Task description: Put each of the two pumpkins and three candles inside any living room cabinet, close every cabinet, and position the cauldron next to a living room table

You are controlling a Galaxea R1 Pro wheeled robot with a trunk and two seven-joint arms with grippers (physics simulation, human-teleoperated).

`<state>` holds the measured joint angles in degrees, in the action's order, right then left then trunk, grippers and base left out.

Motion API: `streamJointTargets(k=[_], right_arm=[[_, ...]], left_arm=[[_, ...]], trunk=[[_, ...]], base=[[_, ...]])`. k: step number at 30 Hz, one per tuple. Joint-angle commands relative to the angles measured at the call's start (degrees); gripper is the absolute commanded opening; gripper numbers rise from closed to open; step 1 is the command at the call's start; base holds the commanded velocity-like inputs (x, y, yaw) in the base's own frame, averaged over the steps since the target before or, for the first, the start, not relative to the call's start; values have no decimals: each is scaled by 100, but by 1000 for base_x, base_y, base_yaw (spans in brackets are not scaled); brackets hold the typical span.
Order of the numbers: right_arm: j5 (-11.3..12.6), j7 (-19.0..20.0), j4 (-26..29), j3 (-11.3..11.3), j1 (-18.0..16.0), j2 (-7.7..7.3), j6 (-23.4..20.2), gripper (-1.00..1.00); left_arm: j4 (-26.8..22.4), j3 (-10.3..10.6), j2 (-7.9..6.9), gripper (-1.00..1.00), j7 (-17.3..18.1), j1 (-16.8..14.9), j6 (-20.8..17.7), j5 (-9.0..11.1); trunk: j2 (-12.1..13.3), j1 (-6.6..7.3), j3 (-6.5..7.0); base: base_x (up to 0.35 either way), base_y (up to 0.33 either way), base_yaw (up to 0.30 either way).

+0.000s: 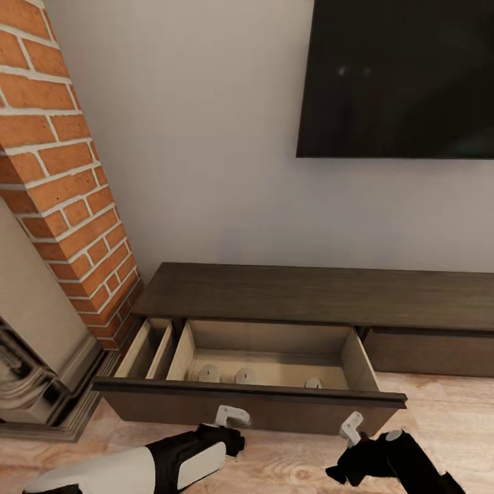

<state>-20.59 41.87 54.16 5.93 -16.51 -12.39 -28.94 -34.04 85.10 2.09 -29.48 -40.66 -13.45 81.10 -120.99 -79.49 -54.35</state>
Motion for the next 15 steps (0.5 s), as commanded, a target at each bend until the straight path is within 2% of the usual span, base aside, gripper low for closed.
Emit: streamJointTargets(k=[1, 4, 7, 8, 9, 11, 12, 15], right_arm=[[-3, -305, -107, -2, -1, 120, 275, 100], [-1, -1157, -457, -3, -1, 387, 1083, 100], [1, -1982, -744, 0, -1, 614, 1940, 100], [2, -2264, -876, -2, -1, 721, 2285, 100], [2, -2362, -928, -2, -1, 763, 2405, 100], [2, -2800, -1167, -3, -3, 947, 2872, 100], [-1, -3187, -1374, -4, -13, 1083, 3176, 100], [-11, -3897, -1779, -4, -73, 1282, 3560, 100]], left_arm=[[272, 2, 47, 100, 236, 2, 252, -2], [937, 5, 107, 100, 871, 5, 858, -5], [1407, 6, 128, 100, 1349, 5, 1123, 3], [1482, 6, 131, 100, 1439, 6, 1199, -6], [1499, 6, 129, 100, 1458, 6, 1237, -10], [1541, 6, 125, 100, 1502, 6, 1460, -17], [1557, 6, 119, 100, 1517, 6, 1659, -9], [1574, 6, 114, 100, 1529, 6, 1885, 5]], trunk=[[0, 0, 0], [0, 0, 0], [0, 0, 0], [0, 0, 0], [0, 0, 0], [0, 0, 0], [0, 0, 0], [0, 0, 0]], base=[[0, 0, 0], [0, 0, 0], [0, 0, 0], [0, 0, 0], [0, 0, 0], [0, 0, 0], [0, 0, 0], [0, 0, 0]])
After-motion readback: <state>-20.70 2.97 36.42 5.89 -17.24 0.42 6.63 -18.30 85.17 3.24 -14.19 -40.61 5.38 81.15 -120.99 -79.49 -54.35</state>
